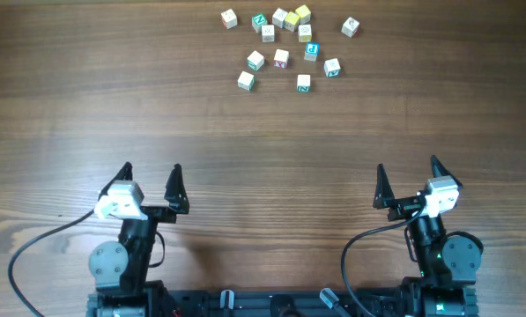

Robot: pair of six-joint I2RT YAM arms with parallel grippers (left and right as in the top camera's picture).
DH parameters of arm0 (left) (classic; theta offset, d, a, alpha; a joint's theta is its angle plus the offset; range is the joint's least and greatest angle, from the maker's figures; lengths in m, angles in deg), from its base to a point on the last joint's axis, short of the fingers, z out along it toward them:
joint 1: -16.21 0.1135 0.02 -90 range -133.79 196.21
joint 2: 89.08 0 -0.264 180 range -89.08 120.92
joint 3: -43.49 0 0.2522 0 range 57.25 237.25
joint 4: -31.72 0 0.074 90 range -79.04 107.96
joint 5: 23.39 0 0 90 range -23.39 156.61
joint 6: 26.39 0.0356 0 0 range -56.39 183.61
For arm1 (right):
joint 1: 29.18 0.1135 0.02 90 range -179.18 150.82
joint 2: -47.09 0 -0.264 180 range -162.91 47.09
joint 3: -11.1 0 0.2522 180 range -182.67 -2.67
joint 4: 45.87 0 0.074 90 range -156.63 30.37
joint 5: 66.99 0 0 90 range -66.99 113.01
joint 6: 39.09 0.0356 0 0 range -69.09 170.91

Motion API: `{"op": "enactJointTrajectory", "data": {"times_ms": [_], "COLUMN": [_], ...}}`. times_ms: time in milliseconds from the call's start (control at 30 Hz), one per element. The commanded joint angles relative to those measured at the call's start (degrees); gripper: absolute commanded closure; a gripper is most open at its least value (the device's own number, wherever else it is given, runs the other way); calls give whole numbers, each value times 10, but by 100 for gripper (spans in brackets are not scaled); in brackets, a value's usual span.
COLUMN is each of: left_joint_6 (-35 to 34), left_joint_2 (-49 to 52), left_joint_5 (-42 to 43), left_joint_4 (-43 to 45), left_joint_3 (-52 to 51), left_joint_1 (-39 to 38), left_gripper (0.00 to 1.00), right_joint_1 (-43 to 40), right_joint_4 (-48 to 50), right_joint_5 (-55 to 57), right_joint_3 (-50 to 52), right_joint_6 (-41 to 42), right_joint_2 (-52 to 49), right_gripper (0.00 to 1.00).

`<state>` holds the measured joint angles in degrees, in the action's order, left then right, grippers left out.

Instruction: Form a tower

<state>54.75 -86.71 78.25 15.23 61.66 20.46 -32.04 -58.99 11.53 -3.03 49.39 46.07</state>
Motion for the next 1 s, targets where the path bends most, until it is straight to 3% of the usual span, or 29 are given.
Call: {"op": "enactJointTrajectory", "data": {"times_ms": [0,300,567,733,967], "left_joint_6": [-12,-9,14,84,134], "left_joint_2": [54,293,491,598,740], "left_joint_5": [57,99,195,187,80], "left_joint_4": [-7,-95,-130,-193,-209], "left_joint_3": [85,328,480,580,691], "left_joint_1": [4,4,3,-41,-126], "left_gripper": [0,0,0,0,0], "right_joint_1": [3,3,3,3,3], "right_joint_4": [2,2,2,2,2], "right_joint_5": [5,5,5,5,5], "right_joint_3": [1,1,1,1,1], "right_joint_6": [2,2,2,2,2], "right_joint_2": [-3,-3,-3,-3,-3], "right_gripper": [0,0,0,0,0]}}
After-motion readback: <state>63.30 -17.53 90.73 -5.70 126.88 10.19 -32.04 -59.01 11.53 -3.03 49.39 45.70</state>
